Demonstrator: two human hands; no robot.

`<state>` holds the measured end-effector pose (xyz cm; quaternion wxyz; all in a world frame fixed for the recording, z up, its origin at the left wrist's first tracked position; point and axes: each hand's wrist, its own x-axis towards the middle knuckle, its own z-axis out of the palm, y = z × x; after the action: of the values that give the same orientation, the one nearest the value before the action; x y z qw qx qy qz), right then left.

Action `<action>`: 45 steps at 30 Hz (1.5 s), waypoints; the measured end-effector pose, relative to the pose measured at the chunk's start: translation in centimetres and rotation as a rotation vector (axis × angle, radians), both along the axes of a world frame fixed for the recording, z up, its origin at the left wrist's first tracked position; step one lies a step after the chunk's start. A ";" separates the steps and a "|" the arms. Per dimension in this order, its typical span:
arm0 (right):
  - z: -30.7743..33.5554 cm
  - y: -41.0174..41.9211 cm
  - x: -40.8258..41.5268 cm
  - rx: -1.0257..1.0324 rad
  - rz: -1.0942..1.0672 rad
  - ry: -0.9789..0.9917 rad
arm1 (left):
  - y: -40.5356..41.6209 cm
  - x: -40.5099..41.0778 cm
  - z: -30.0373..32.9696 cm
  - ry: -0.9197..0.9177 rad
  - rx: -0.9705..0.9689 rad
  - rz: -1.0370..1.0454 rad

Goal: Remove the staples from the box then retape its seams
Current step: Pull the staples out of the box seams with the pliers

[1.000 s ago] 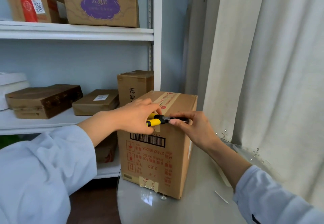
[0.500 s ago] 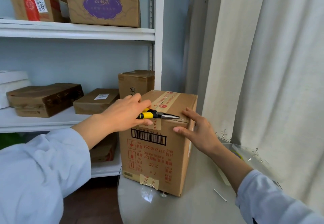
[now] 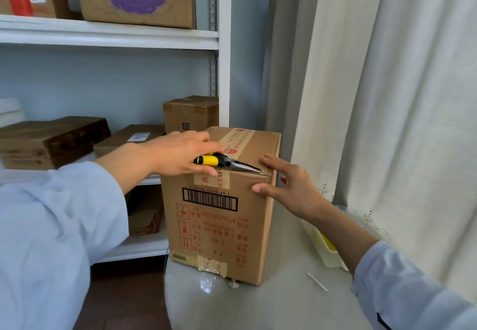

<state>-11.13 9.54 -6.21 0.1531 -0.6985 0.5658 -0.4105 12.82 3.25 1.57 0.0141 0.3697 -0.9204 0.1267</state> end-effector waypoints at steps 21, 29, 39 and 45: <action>0.2 -0.1 -0.3 0.033 0.055 -0.036 | 3.1 -1.0 -0.8 0.019 -0.162 0.034; 0.1 -0.1 -0.2 0.017 0.043 -0.049 | 7.4 -2.9 -4.6 0.135 -0.382 0.246; -0.1 -0.4 -0.3 0.014 0.051 -0.061 | 6.9 -2.3 -3.4 0.149 -0.379 0.284; -0.2 -0.7 -0.7 0.016 0.064 -0.054 | 4.5 -1.8 -0.3 0.015 -0.303 0.141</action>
<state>-11.85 8.80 -6.45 0.1869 -0.7036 0.5422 -0.4195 11.02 7.75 1.28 0.0675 0.4279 -0.8625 0.2617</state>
